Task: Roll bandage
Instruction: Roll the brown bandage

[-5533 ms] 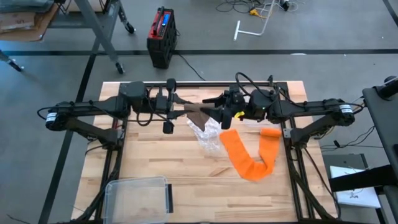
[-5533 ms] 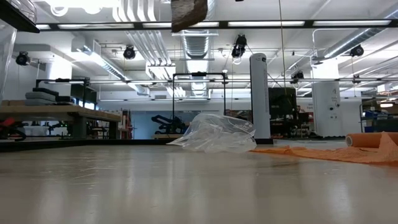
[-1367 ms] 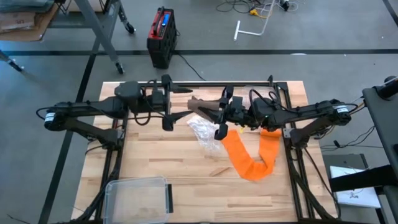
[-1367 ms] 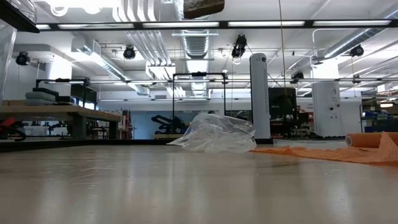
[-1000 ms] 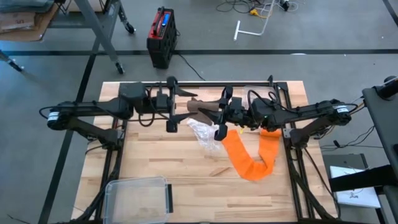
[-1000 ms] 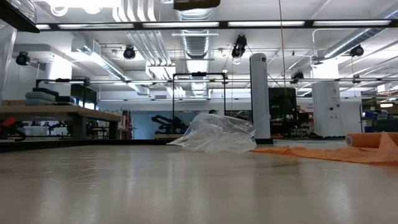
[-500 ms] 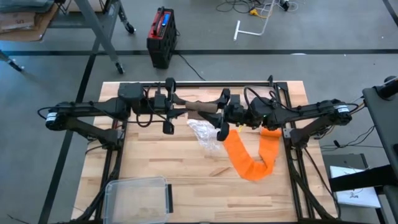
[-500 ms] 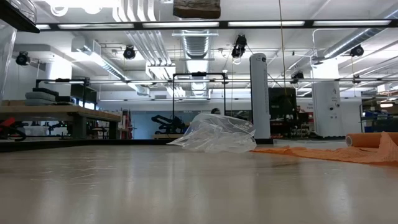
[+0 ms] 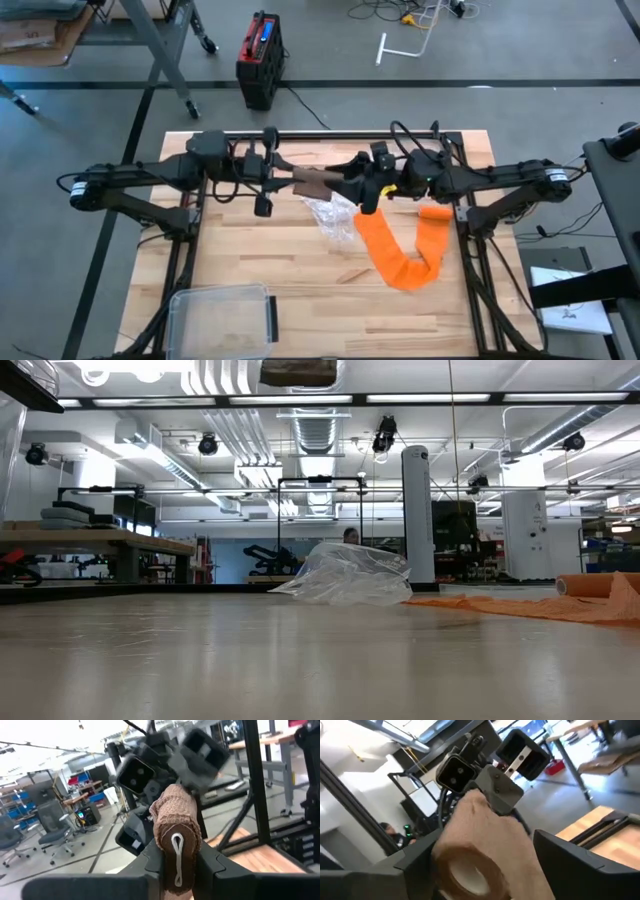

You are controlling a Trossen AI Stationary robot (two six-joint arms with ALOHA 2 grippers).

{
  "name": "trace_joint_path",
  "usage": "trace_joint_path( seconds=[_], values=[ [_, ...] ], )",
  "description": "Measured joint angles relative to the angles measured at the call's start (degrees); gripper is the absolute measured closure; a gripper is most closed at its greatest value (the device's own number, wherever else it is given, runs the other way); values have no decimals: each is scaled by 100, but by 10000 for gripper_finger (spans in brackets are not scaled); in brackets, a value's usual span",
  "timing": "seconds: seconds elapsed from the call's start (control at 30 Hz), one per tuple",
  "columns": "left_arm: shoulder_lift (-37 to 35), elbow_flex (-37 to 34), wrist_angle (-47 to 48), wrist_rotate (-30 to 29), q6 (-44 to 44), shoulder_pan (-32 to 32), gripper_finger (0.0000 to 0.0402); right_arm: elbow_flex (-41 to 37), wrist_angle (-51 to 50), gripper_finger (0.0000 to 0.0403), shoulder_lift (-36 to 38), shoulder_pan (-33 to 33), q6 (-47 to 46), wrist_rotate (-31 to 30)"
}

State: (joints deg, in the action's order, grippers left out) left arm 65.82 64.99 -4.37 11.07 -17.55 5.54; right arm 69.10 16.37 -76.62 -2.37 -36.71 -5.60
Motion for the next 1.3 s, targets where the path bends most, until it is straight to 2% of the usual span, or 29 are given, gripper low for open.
trace_joint_path(
  seconds=[0.2, 0.37, 0.5, 0.67, 0.83, 1.0, 1.17, 1.3],
  values=[
    [42, 0, 202, 0, -417, -2, 352, 0, 30, 85, -115, 86, -758, 131],
    [35, 0, 252, -21, -637, -4, 352, 2, 178, 100, -217, 92, -1159, 115],
    [2, 0, 336, -135, -1019, -4, 352, 0, 283, 140, -335, 92, -1304, 113],
    [6, 0, 435, -466, -1451, -12, 352, 0, 392, 214, -409, 94, -1415, 91],
    [2, 0, 428, -572, -1223, -13, 344, 0, 418, 277, -409, 92, -772, -55],
    [-21, 0, 433, -666, -222, -5, 297, 0, 415, 293, -375, 90, 325, -170],
    [-103, 0, 598, -663, 719, 28, 217, 2, 417, 294, -352, 47, 1480, -292],
    [-101, -2, 755, -642, 1174, 35, 152, 2, 351, 300, -352, -109, 2531, -704]
  ],
)
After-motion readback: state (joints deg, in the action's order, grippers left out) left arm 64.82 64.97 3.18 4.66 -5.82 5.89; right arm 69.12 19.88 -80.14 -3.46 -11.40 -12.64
